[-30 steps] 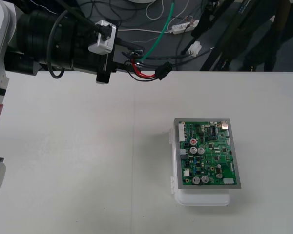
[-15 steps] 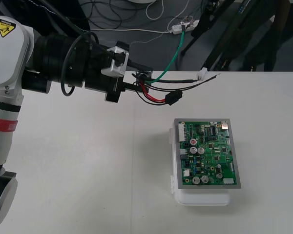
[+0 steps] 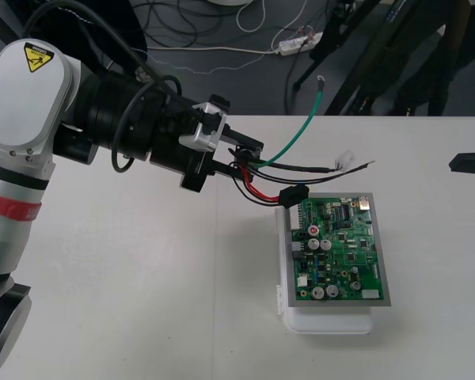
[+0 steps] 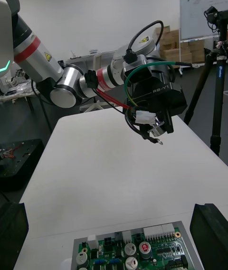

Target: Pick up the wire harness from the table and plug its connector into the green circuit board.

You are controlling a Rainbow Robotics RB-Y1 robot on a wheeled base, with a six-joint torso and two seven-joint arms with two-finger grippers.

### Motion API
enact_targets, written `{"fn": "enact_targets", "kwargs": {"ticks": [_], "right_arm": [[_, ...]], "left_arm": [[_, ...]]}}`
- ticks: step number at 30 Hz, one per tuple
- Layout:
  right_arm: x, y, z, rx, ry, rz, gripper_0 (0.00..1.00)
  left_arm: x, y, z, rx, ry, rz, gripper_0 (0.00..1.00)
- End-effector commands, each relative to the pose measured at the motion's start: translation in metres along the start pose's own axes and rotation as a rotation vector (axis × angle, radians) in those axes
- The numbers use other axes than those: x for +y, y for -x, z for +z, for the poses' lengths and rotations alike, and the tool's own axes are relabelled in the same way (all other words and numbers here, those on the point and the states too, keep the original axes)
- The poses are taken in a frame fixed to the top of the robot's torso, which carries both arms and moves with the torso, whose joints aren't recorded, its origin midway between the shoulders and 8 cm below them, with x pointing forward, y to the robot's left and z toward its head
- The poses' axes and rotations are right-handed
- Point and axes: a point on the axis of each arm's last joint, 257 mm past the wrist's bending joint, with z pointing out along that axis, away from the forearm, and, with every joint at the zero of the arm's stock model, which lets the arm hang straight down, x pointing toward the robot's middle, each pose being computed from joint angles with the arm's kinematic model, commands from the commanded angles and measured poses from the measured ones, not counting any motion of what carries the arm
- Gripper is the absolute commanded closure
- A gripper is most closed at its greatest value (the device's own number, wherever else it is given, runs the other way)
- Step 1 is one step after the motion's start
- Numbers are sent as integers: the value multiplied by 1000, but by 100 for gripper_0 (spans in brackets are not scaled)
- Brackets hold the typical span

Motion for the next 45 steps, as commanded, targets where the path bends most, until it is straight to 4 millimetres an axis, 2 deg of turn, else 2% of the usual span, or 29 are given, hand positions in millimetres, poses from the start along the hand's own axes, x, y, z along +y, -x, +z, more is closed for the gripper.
{"fn": "enact_targets", "kwargs": {"ticks": [1, 5, 12, 15, 23, 29, 33, 38, 45], "right_arm": [[5, -3, 1, -13, 6, -12, 0], [6, 10, -2, -49, 11, -6, 0], [13, 36, -3, -105, 53, 91, 0], [21, 54, 1, -136, 94, 128, 0], [20, 79, 10, -153, 148, 135, 0], [23, 96, 19, -149, 192, 67, 0], [30, 101, 33, -108, 238, -4, 0], [25, 102, 44, -65, 259, -62, 0], [22, 115, 57, -32, 292, -158, 0]], "left_arm": [[-21, 28, 12, -75, -85, -155, 100], [-29, 37, 17, -106, -119, -233, 100], [-43, 38, 30, -93, -176, -354, 100], [-48, 39, 35, -85, -203, -410, 100], [-66, 51, 41, -98, -279, -552, 100], [-78, 65, 44, -93, -331, -631, 100], [-88, 80, 46, -99, -384, -700, 100], [-99, 98, 44, -112, -442, -775, 100], [-106, 113, 42, -124, -489, -846, 100]]}}
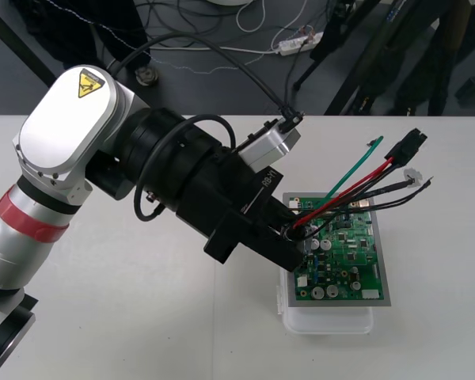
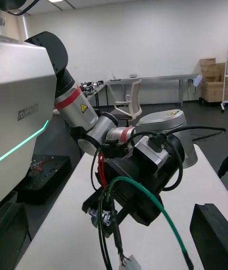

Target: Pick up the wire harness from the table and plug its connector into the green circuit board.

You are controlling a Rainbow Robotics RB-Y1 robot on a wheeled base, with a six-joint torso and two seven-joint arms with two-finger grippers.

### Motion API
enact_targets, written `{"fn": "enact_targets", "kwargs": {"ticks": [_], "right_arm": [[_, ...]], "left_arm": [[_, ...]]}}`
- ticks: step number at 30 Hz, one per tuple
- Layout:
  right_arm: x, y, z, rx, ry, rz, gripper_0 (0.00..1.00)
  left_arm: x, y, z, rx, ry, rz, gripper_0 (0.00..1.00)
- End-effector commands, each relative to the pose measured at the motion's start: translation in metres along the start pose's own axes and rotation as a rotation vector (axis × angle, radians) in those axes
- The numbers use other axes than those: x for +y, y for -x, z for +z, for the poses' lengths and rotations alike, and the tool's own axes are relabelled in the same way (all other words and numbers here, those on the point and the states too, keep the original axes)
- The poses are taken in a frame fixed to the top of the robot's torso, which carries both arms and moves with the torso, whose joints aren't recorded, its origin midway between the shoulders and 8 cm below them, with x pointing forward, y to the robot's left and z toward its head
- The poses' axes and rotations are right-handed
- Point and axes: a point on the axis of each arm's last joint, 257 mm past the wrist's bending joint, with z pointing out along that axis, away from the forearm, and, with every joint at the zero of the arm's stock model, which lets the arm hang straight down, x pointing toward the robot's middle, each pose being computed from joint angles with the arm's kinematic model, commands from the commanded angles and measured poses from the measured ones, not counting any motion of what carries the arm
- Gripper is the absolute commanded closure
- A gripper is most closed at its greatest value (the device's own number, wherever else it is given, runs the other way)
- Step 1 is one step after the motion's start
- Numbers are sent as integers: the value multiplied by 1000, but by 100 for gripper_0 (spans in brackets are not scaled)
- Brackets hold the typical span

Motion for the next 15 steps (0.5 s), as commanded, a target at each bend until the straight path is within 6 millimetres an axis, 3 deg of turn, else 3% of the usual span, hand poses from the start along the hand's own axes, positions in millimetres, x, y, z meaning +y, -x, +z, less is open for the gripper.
{"fn": "enact_targets", "kwargs": {"ticks": [1, 8, 15], "right_arm": [[5, 13, 18, 63, 87, -61, 0], [4, 11, 32, 68, 143, -58, 0], [-10, -3, 39, 107, 152, -34, 0]], "left_arm": [[-23, -4, 4, 47, -63, -103, 100], [-28, -7, 6, 53, -82, -139, 100], [-33, -3, 5, 37, -104, -165, 100]]}}
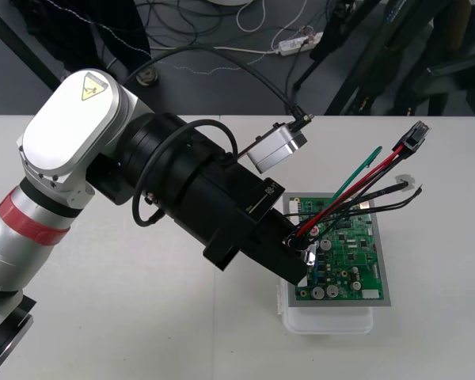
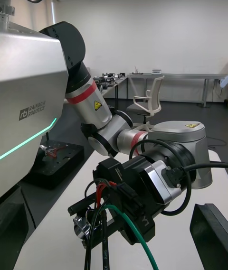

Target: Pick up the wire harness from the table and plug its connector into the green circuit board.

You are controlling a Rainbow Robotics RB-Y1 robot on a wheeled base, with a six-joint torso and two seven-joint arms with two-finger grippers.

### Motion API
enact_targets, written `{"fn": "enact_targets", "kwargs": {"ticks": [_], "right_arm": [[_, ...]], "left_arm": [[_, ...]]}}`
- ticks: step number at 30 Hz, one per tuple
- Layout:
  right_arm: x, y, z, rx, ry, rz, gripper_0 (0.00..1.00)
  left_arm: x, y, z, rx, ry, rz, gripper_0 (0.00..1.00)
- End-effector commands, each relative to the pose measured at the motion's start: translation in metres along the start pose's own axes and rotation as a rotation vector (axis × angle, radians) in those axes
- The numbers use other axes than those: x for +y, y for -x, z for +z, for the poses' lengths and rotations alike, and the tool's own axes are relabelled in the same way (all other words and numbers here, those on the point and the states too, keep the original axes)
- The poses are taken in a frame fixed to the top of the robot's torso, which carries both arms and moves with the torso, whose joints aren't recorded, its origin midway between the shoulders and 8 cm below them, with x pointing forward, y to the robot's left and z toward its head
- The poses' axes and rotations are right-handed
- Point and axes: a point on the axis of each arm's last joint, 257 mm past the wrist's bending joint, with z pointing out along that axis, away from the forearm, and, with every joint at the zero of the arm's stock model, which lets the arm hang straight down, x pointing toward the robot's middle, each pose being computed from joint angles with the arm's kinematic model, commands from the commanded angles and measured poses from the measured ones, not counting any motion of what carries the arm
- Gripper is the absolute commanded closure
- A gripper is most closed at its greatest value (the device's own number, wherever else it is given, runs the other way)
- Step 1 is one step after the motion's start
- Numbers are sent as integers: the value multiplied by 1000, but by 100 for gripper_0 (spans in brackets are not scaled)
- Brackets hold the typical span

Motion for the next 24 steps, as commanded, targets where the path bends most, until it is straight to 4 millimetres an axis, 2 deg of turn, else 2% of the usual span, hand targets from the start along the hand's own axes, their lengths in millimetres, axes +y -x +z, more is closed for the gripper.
{"fn": "enact_targets", "kwargs": {"ticks": [1, 4, 9, 15, 24], "right_arm": [[-10, -9, 4, 73, 27, 19, 0], [-17, -11, 1, 82, 9, 19, 0], [-17, -3, 3, 75, 23, -1, 0], [-4, 4, 20, 36, 108, 8, 0], [-5, 4, 27, 45, 137, -5, 0]], "left_arm": [[-17, -7, 0, 49, -36, 11, 100], [-19, -6, 0, 45, -44, 2, 100], [-22, -4, 0, 39, -54, -8, 100], [-23, -4, 0, 37, -58, -12, 100], [-25, -3, 0, 35, -64, -20, 100]]}}
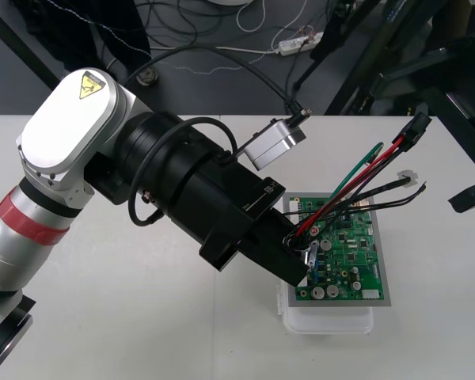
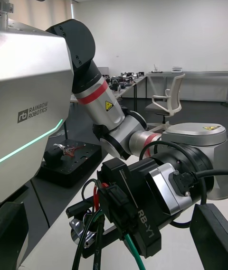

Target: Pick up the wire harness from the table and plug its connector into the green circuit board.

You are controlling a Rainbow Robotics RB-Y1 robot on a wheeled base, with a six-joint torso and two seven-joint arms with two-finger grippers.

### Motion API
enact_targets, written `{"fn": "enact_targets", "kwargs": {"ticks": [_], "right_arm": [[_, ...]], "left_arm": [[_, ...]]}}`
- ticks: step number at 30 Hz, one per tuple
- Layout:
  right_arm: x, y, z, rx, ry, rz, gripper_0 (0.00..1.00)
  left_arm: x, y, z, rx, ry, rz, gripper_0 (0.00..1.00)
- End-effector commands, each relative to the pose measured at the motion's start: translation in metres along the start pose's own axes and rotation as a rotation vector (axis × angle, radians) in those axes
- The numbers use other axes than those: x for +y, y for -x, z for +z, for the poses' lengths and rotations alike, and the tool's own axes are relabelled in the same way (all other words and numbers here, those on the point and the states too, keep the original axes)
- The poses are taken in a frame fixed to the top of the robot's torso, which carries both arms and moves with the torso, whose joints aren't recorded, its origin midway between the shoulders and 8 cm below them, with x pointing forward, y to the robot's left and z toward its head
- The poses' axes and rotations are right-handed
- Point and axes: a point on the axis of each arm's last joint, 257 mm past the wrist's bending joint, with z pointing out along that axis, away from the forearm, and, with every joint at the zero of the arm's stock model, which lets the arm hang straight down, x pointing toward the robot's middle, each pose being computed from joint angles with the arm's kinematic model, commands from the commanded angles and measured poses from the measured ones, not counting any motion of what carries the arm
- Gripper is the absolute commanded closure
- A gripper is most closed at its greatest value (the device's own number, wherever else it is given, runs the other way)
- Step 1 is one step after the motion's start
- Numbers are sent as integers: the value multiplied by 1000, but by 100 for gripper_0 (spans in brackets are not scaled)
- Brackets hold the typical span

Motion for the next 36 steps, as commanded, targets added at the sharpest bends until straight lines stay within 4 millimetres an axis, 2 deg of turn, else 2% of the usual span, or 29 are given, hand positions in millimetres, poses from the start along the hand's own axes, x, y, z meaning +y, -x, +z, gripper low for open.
{"fn": "enact_targets", "kwargs": {"ticks": [1, 8, 22, 23, 24, 25, 27, 28, 36], "right_arm": [[4, 10, 5, 44, 40, -40, 0], [6, 7, 16, 60, 78, -55, 0], [9, 6, 19, 74, 88, -75, 1], [9, 6, 20, 75, 89, -77, 20], [9, 6, 20, 75, 90, -78, 69], [10, 6, 20, 76, 92, -80, 85], [11, 6, 21, 77, 96, -87, 99], [12, 6, 22, 77, 98, -91, 100], [10, 4, 21, 85, 92, -86, 100]], "left_arm": [[-15, -8, 0, 54, -29, -23, 100], [-16, -7, 2, 53, -33, -21, 100], [-16, -7, 2, 50, -36, -22, 100], [-17, -8, 2, 50, -36, -23, 100], [-17, -7, 3, 49, -38, -22, 100], [-17, -7, 3, 49, -38, -22, 100], [-16, -7, 2, 49, -37, -23, 100], [-17, -7, 3, 49, -38, -22, 100], [-17, -7, 3, 49, -38, -22, 100]]}}
